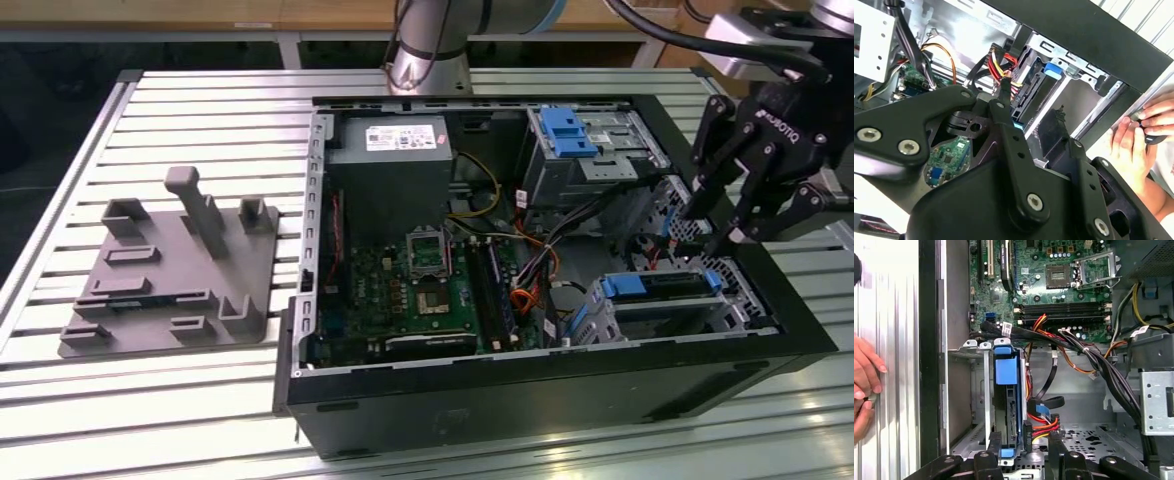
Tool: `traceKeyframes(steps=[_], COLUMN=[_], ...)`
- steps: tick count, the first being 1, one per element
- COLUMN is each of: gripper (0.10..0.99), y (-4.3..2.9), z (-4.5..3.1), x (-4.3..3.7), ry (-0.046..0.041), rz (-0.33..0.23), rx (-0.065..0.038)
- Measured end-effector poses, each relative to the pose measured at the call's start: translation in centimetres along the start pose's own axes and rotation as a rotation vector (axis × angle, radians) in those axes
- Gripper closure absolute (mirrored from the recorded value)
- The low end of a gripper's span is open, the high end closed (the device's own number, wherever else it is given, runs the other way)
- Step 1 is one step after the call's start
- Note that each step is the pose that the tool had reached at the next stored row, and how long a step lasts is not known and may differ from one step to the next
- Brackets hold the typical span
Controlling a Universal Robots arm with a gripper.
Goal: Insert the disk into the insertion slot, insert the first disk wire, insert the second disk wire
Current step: 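Insert the first disk wire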
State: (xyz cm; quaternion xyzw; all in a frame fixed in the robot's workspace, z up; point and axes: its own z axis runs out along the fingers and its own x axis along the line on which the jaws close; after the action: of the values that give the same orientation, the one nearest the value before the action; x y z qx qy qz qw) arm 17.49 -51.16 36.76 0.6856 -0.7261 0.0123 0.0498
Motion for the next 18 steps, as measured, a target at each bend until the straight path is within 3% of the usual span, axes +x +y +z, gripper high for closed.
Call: traceKeyframes(steps=[5,6,8,9,18], gripper=[0.604,0.667,0.667,0.737,0.737], y=[-0.02,-0.02,-0.01,-0.01,-0.02], z=[0.5,0.56,0.66,0.7,1.07], x=[-0.21,-0.27,-0.41,-0.48,-0.8], ry=[0.0147,0.0163,0.0189,0.0201,0.0273], rz=[0.003,0.003,0.003,0.004,0.004], rx=[0.001,0.001,0.001,0.001,0.001])
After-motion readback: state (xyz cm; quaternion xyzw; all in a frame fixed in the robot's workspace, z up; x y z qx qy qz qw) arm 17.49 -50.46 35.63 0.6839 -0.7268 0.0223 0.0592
